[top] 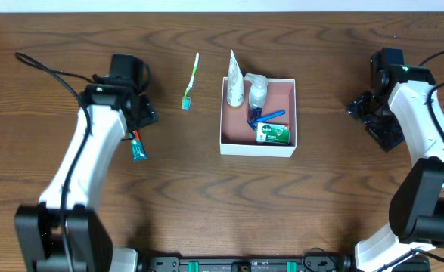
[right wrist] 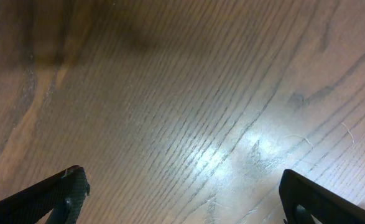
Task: Pack container
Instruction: 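Move the left gripper back left toward the Colgate tube, then lower the left gripper over the red Colgate tube cap end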
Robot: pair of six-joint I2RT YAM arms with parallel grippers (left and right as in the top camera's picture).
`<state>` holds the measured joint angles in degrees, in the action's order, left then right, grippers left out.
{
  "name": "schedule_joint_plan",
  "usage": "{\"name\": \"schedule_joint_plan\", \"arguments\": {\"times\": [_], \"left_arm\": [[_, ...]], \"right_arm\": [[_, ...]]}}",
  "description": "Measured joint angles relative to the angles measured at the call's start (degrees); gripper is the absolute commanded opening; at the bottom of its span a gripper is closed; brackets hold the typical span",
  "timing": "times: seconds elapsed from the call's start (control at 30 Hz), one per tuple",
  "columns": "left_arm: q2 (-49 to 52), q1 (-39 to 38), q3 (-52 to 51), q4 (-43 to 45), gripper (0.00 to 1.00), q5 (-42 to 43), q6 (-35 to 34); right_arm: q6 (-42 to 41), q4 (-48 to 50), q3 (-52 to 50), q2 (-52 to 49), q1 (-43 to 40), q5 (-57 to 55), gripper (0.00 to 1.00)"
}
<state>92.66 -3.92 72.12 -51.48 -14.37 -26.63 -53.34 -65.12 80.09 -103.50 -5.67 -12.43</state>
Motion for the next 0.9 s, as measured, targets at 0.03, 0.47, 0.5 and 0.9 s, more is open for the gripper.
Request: {"name": "schedule_joint_plan", "arguments": {"times": [0.03,0.47,0.5,0.9], "left_arm": [[1.6,1.3,-0.1,0.0,0.98,0.5,-0.2],[15.4,4.5,-0.3,7.2,0.98,8.7,5.8],[15.7,4.5,-0.3,7.5,0.98,9.2,5.9],[17.5,4.5,-0.3,10.7,0.98,11.1,6.6]], "right_arm": [[0.0,0.0,0.0,0.0,0.0,0.0,0.99],[0.0,0.0,0.0,0.0,0.0,0.0,0.99],[0.0,0.0,0.0,0.0,0.0,0.0,0.99],[0.0,0.0,0.0,0.0,0.0,0.0,0.99]]}}
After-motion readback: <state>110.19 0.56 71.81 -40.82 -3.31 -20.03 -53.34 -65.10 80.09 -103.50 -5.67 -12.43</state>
